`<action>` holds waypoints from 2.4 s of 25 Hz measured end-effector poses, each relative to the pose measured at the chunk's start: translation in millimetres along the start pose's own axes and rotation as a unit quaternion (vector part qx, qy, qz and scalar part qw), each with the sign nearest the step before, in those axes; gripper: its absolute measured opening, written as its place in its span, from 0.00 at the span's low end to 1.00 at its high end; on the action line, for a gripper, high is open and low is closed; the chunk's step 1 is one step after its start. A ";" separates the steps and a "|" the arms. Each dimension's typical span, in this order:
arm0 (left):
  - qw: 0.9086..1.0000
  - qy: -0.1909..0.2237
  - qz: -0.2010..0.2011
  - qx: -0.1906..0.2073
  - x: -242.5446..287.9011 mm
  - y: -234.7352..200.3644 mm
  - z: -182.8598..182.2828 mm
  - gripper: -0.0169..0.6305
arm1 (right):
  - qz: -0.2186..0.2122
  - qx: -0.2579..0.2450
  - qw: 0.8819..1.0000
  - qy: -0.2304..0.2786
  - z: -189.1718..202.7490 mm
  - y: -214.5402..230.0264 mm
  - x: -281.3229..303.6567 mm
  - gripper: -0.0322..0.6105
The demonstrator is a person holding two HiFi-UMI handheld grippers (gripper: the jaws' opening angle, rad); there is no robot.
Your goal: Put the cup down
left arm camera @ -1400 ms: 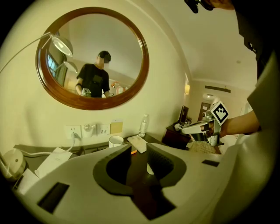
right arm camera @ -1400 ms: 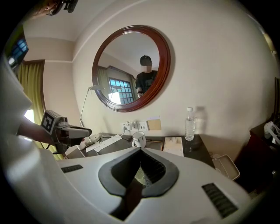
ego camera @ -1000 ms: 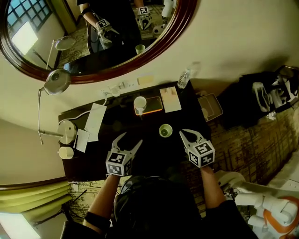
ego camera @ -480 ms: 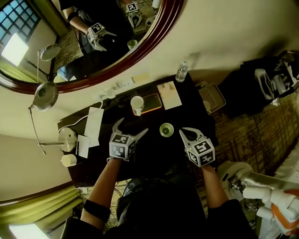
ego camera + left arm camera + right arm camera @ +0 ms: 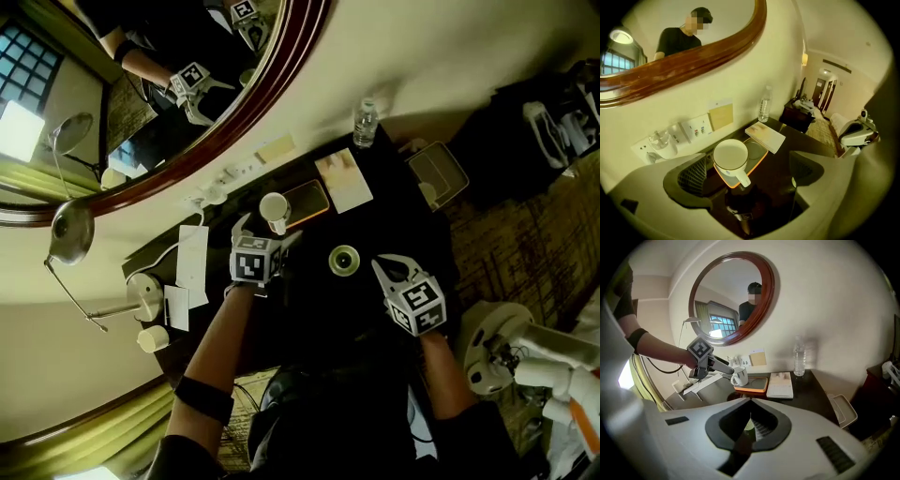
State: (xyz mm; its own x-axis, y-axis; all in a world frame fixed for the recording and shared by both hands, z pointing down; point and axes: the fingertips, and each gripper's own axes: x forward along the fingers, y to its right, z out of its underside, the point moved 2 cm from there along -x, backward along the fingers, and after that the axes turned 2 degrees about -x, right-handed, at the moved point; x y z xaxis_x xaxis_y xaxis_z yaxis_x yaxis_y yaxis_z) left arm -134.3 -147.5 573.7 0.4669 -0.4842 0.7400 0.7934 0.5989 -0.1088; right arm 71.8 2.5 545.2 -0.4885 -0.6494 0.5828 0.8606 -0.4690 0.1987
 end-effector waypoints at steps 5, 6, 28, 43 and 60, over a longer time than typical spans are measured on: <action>1.000 -0.019 -0.019 0.004 34.7 -22.9 3.1 0.88 | 0.009 0.014 1.000 -0.004 23.2 13.0 9.9 0.05; 0.999 -0.024 -0.023 0.006 40.1 -26.3 4.1 0.88 | 0.010 0.018 1.000 -0.005 26.5 14.8 11.4 0.05; 0.998 -0.050 -0.024 0.009 88.8 -40.3 6.3 0.66 | 0.012 0.047 0.999 -0.015 59.5 31.5 7.1 0.05; 0.998 -0.036 -0.052 0.018 40.2 -20.0 16.0 0.66 | -0.019 0.018 1.000 -0.015 37.0 31.9 1.4 0.05; 0.998 -0.033 -0.049 -0.030 -23.7 38.7 72.9 0.66 | -0.082 -0.058 0.994 -0.034 -1.3 13.5 4.2 0.05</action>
State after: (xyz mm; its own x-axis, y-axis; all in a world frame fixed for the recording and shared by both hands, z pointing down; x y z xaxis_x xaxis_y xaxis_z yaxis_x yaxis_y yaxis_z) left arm -143.1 -66.3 600.4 0.3610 -0.4937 0.7912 0.8563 0.5115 -0.0715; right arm 81.2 -7.4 549.3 -0.6062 -0.5184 0.6032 0.7460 -0.6336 0.2051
